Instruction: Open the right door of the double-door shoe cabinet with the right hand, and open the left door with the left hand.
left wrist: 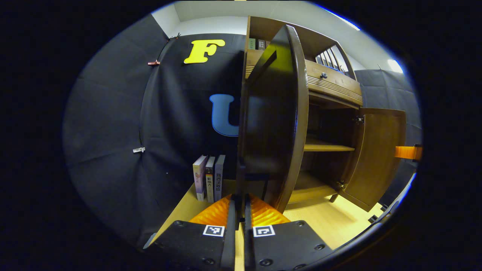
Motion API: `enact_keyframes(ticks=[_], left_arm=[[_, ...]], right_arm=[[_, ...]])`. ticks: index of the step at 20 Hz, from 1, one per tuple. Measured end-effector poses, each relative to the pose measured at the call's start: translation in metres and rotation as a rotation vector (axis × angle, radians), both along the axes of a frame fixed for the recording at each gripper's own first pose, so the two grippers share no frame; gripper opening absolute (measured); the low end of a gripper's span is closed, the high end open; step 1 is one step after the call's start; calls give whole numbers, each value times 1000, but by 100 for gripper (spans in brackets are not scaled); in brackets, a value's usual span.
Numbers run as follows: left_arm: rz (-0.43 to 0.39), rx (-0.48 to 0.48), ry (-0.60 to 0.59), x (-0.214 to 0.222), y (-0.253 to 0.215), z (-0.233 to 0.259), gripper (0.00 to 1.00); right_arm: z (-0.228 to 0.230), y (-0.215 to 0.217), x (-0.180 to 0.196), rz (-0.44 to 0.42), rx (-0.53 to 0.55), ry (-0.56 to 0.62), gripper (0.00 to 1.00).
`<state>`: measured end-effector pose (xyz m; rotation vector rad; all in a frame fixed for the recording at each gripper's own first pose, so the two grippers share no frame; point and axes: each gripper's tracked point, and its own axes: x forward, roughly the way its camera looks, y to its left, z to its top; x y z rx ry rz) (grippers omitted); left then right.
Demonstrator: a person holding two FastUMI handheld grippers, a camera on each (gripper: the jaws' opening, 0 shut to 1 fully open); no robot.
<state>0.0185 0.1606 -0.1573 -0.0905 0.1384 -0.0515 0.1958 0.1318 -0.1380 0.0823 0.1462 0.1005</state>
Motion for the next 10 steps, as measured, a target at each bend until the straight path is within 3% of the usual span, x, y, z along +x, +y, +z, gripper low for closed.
enact_keyframes(ticks=[7, 10], left_arm=[[-1, -21, 2, -1, 8, -2, 17], [5, 5, -2, -5, 8, 3, 17]], right_arm=[[3, 1, 2, -3, -4, -11, 100], [2, 0, 3, -1, -3, -7, 95]])
